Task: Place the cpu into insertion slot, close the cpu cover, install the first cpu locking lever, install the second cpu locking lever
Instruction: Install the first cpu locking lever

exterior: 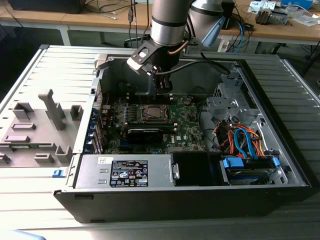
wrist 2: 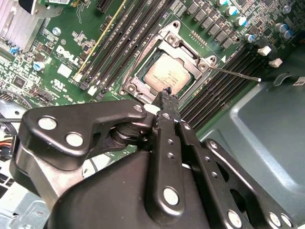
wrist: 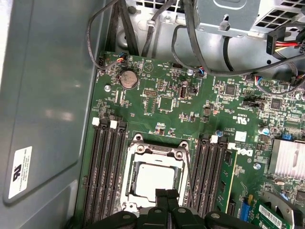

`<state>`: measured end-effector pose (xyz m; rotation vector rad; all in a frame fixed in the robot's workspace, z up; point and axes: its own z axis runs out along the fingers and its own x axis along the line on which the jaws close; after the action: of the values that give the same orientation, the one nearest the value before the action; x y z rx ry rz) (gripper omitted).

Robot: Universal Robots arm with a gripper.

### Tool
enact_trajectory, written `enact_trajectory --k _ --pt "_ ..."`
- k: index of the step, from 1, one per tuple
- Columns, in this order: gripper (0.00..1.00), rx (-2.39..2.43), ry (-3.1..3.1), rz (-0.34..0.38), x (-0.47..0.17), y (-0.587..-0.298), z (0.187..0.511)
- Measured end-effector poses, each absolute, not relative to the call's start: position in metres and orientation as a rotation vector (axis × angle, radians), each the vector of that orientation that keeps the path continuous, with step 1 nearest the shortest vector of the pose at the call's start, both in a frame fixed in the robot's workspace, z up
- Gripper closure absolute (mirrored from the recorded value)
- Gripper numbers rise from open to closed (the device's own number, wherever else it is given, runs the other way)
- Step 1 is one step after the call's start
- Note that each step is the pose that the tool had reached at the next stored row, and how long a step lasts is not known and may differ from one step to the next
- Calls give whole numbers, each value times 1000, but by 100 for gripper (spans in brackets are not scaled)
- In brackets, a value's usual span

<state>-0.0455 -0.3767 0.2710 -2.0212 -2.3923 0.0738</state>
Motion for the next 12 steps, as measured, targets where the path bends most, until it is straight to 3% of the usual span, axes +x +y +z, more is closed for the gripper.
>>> enact_trajectory --k 12 --pt "89 -2008 -2403 74 -46 -377 271"
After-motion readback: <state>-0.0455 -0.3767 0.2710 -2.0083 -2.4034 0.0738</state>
